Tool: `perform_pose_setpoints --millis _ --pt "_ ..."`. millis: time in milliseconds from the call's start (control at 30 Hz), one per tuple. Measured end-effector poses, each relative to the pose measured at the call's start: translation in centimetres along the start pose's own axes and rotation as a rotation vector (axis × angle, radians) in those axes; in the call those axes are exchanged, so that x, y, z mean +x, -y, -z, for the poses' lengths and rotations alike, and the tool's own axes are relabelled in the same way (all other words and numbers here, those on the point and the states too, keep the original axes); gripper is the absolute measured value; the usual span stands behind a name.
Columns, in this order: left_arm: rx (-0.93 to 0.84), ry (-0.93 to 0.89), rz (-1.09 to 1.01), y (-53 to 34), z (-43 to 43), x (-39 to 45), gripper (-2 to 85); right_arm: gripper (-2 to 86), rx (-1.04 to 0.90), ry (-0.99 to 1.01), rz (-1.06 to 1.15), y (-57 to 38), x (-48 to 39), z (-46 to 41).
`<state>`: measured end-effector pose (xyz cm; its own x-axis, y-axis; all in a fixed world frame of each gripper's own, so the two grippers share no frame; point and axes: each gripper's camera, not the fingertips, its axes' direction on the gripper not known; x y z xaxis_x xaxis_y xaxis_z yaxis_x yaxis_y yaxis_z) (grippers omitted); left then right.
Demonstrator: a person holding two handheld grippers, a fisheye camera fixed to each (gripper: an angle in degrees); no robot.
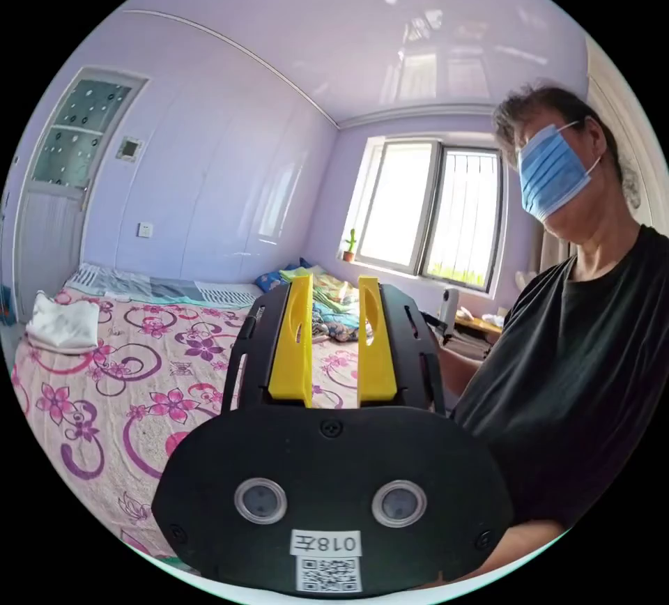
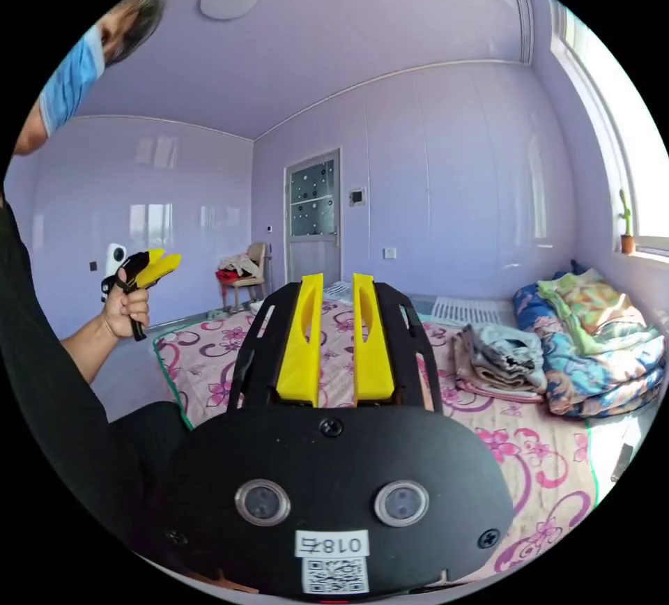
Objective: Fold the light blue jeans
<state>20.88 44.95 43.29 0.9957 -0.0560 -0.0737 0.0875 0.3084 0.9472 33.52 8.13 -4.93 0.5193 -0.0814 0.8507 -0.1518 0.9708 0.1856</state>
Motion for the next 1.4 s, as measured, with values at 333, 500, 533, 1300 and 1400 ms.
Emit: perform_pose_setpoints --millis 333,500,533,1300,1400 --pt "-0.186 0.036 -0.287 4.4 -14.9 17.1 14.5 5.3 0.146 -0.141 -0.011 -3.7 1.8 15.0" --pt "-0.218 -0.143 -0.193 5.0 -19.9 18.7 9.3 3.8 0.09 -0.01 -0.154 -4.8 5.9 16.0" --pt "-0.206 -0.142 -0.181 5.0 -20.7 18.9 3.5 2.1 0.112 -0.043 -0.191 -5.5 6.8 16.3" --pt "-0.67 0.12 -0.795 9.5 -79.0 21.6 13.2 -0.3 0.037 0.196 -0.746 -21.1 34.1 12.8" --pt "-0.753 0.15 -0.936 6.9 -87.5 22.0 13.7 -0.3 0.008 0.183 -0.731 -20.9 36.1 13.3"
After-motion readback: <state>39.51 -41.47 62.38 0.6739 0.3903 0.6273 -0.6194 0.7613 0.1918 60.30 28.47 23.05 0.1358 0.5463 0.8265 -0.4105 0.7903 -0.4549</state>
